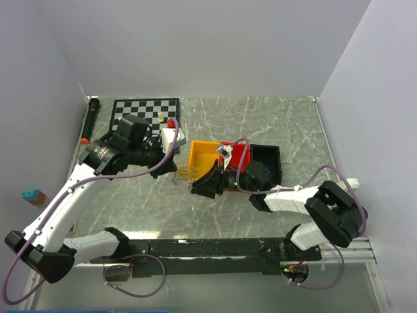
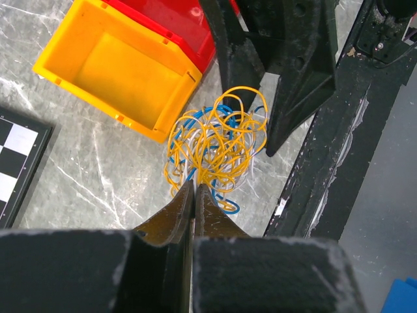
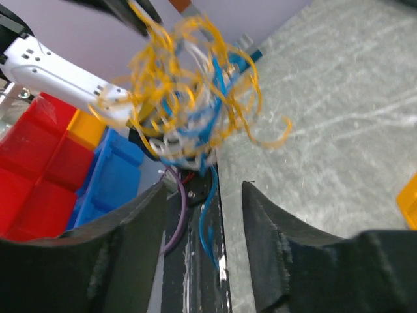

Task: Untangle the cables

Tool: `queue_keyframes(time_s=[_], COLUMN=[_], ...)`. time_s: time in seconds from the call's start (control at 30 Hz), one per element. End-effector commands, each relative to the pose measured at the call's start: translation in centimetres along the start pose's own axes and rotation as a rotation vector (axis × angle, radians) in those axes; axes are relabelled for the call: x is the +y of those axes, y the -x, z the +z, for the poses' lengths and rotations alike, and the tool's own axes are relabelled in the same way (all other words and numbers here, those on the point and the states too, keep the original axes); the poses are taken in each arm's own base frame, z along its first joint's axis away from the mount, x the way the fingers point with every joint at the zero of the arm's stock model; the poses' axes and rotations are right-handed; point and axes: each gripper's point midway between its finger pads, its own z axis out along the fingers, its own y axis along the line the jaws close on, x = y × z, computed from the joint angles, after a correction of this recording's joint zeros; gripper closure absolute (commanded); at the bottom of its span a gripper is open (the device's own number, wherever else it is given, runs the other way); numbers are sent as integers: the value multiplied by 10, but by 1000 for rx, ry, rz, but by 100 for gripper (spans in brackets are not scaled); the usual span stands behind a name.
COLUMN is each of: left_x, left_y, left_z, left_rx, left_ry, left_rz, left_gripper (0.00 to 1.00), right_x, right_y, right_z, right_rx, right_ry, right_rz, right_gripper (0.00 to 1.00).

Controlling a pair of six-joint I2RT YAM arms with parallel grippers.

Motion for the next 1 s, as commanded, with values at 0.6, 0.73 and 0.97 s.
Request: queue_keyframes(time_s=[0.6, 0.73, 0.97], left_x=[1, 4, 33], left_y=[23, 20, 13], left_z=[-4, -3, -1], left_rx=[-70, -63, -41], left_ry=[1, 21, 175], left_rz=[15, 19, 3], left_gripper=[95, 95, 99], right_x=[7, 5, -6], right_y=[11, 7, -13], right_z=[35, 28, -11], right_rx=[38, 39, 39], right_ry=[85, 54, -118], right_rz=[-71, -75, -74], right_gripper=[92, 100, 100])
